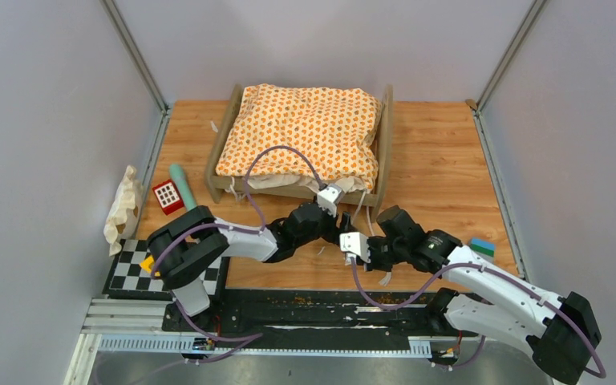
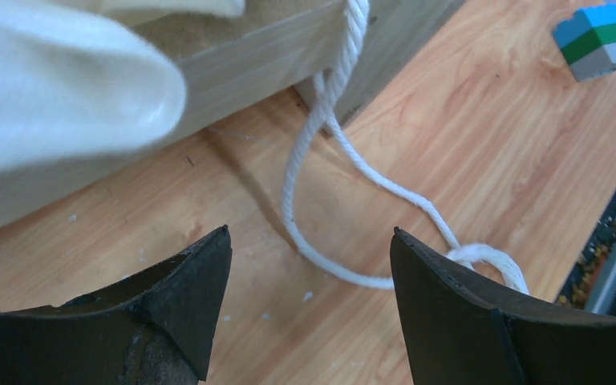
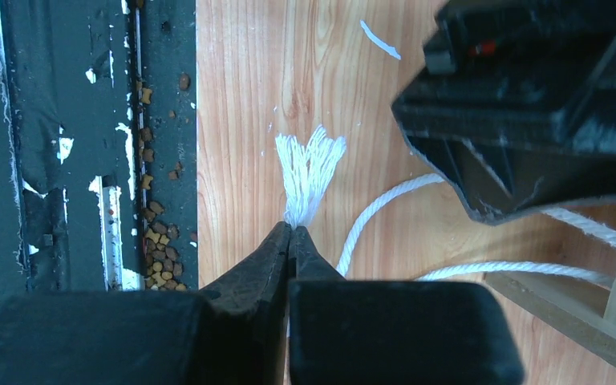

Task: Set up the pet bed
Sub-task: Tie the ropes to the bed frame.

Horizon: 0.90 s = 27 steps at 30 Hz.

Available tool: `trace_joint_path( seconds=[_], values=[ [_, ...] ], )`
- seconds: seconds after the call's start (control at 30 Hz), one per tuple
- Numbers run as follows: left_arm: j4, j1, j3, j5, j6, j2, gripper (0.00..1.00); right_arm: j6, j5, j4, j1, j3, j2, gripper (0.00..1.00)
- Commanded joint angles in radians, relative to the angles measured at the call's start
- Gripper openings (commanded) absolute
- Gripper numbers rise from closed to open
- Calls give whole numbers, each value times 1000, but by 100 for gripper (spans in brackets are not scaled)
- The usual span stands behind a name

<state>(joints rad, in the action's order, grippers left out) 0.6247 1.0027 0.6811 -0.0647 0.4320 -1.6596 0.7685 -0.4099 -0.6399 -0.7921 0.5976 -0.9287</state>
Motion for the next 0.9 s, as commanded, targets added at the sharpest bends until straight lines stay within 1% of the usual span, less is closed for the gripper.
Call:
trace_joint_path(
  seconds=[0.0,0.17,0.3,0.53,0.63,0.7,0.77,0.87],
  values=[
    [112,4,85,-41,-16,-91,79,-6,-41,8,4,6,16,0],
    [149,7,120,-77,-22,-171,79,-6,-48,12,4,2,7,0],
    [155,6,150,-100,-27,-225,73,-8,-50,11,4,5,-1,0],
    [232,7,168,-44,-7,-291,44,-67,-41,39,4,-11,5,0],
    [250,7,161,-26,-3,-294,24,-100,-30,59,6,-21,8,0],
    [254,6,147,-20,-5,-283,15,-126,-8,78,13,-29,15,0],
    [250,7,128,-22,-9,-262,8,-166,36,100,24,-36,22,0],
    [235,7,97,-22,-17,-224,4,-232,136,145,55,-46,35,0]
  ],
)
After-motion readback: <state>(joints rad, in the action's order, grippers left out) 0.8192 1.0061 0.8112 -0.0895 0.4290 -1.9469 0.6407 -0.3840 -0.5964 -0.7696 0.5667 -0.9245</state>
